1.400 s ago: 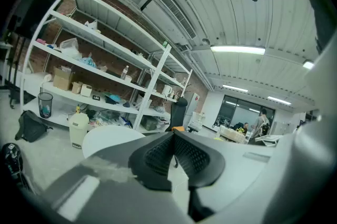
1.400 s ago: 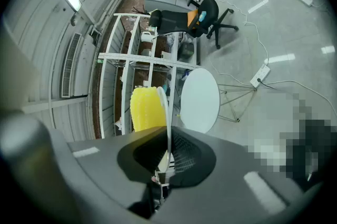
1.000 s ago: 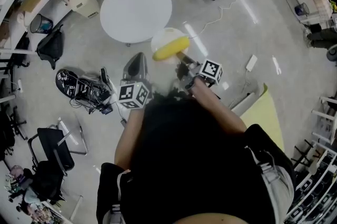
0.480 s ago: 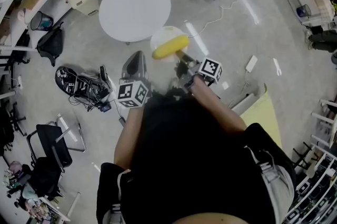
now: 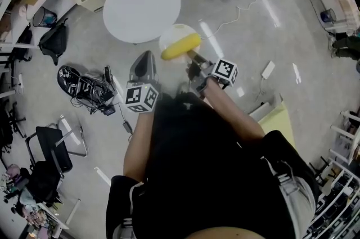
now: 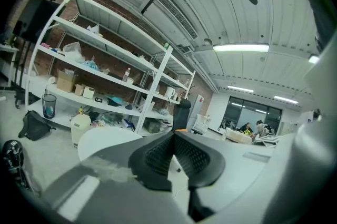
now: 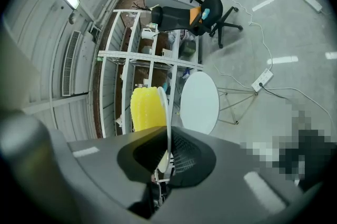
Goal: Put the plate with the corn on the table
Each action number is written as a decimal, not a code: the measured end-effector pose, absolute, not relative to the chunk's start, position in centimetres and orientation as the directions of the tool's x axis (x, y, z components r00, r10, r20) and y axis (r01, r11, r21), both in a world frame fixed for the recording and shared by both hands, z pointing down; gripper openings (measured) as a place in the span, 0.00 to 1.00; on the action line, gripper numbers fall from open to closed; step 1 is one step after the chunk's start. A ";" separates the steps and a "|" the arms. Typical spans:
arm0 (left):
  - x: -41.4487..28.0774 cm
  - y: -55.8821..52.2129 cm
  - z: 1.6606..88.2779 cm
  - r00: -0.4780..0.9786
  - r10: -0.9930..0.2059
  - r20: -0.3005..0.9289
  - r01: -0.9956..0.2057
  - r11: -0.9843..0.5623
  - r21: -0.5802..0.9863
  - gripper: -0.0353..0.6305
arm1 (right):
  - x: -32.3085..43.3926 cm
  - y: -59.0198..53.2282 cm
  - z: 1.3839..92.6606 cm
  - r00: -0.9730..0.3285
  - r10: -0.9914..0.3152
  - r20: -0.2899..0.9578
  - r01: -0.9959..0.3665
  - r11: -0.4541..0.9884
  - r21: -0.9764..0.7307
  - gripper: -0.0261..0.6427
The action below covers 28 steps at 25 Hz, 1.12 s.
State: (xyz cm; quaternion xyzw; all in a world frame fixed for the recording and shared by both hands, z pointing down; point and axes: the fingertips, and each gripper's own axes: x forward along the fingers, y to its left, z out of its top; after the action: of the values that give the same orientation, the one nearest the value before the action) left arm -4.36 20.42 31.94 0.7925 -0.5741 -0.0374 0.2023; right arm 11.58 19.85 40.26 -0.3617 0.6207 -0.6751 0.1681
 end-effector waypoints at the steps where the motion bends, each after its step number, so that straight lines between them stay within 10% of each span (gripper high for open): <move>1: -4.2 20.2 31.8 0.336 -0.926 0.172 -0.896 -0.257 0.363 0.06 | 11.7 19.4 40.3 -0.684 -0.675 0.276 -0.223 -0.167 -0.960 0.07; 28: -8.8 8.4 33.9 0.408 -0.894 0.185 -0.865 -0.313 0.392 0.06 | 7.6 10.8 42.2 -0.636 -0.706 0.313 -0.230 -0.214 -0.949 0.07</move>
State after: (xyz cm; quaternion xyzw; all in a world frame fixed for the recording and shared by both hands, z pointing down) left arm -8.82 8.41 33.86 0.8097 -0.5431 -0.0334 0.2199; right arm 7.61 10.82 42.18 -0.3886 0.6017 -0.6752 0.1762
